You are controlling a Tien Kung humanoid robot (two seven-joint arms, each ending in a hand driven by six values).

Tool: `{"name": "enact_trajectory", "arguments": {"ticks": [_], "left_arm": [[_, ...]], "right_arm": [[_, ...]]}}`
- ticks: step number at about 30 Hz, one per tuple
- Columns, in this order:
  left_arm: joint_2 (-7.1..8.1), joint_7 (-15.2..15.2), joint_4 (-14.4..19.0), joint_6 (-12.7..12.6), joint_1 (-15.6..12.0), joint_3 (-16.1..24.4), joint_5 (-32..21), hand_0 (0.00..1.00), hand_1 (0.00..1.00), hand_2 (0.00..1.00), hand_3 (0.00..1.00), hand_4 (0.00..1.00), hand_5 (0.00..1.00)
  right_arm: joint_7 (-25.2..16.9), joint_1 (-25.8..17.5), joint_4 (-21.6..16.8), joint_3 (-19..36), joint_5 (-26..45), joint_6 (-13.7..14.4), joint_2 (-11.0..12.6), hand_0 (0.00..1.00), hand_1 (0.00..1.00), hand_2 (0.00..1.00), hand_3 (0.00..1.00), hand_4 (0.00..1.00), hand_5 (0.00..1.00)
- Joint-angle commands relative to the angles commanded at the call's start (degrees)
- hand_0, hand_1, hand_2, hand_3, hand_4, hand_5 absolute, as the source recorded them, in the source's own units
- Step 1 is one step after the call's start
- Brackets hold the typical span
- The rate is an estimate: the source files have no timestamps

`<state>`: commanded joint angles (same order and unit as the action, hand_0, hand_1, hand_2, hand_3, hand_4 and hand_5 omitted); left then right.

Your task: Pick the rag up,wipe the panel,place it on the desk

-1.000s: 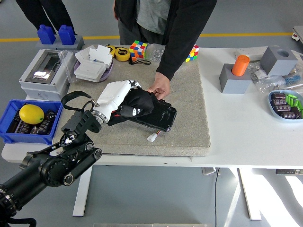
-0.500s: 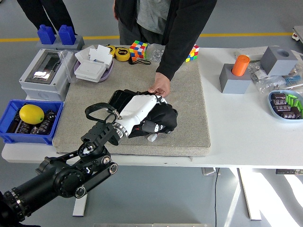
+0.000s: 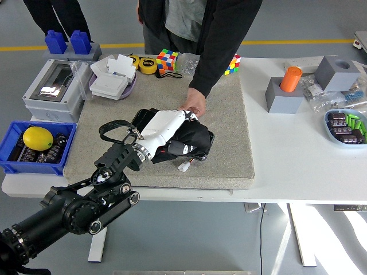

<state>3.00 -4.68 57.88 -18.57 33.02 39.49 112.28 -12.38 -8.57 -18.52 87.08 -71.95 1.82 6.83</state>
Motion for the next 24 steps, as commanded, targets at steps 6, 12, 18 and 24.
{"name": "enact_trajectory", "arguments": {"ticks": [6,12,18,24], "left_arm": [[0.88,0.75,-2.53,-0.27,-0.51,4.47,0.52,0.232,0.32,0.441,0.558,0.749,0.002],[1.56,1.49,-4.09,-0.8,-1.05,9.55,1.41,0.232,0.32,0.441,0.558,0.751,0.002],[1.84,2.02,-5.5,-1.17,-1.27,14.05,2.25,0.232,0.32,0.442,0.558,0.75,0.002],[2.03,2.53,-6.14,-1.7,-2.05,17.45,3.0,0.231,0.32,0.441,0.558,0.75,0.002]], "right_arm": [[0.0,-0.01,-0.09,0.09,0.1,0.01,-0.03,0.592,0.604,0.538,0.533,0.906,0.359],[0.0,-0.05,-0.28,-0.22,0.25,0.01,-0.04,0.592,0.604,0.539,0.533,0.907,0.358],[0.02,-0.04,-0.41,-0.53,0.37,0.01,0.07,0.592,0.604,0.538,0.533,0.906,0.358],[0.03,-0.12,-0.42,-0.42,0.35,0.0,0.03,0.594,0.604,0.538,0.533,0.906,0.356]]}}
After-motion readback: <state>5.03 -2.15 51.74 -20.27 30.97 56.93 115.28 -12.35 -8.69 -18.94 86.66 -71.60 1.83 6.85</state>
